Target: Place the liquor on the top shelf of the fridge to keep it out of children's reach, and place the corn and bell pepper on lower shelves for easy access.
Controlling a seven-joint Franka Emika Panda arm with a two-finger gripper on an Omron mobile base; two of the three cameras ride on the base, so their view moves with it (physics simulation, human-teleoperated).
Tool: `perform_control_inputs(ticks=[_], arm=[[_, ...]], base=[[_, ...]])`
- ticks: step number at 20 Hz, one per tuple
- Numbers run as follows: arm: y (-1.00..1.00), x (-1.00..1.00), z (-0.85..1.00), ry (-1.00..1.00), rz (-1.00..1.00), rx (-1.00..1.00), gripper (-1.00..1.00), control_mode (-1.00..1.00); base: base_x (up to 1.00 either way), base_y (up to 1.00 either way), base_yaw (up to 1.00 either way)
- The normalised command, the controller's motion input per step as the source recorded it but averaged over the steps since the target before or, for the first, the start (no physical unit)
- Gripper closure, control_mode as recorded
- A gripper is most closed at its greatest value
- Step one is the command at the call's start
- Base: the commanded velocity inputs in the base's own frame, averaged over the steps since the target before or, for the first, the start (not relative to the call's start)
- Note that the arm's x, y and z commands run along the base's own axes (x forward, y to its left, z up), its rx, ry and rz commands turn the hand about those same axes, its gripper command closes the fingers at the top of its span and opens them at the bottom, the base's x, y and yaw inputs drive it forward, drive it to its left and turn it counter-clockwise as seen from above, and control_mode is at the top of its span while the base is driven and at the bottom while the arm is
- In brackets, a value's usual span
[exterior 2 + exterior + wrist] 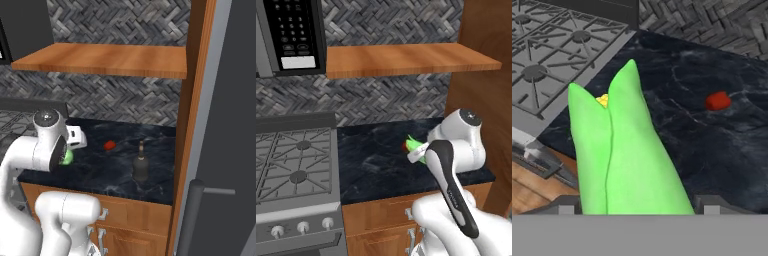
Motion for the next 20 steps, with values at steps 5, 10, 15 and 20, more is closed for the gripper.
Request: perform_control_inputs(ticks=[5,10,15,20], arm=[[0.00,-0.48,1.00,-0.01,0.00,-0.04,1.00,-1.00],[0.00,-0.58,0.82,0.00,0.00,-0.13,1.00,-1.00],[0.00,-0.74,0.68,0.00,0.00,-0.11,1.00,-1.00],[-0.13,-0.72,0.28,0.00,0.00,-0.04,1.00,-1.00]], base=[[0.00,0.00,0.00],[0.00,0.00,0.00],[0.00,0.00,0.00],[0.00,0.00,0.00]])
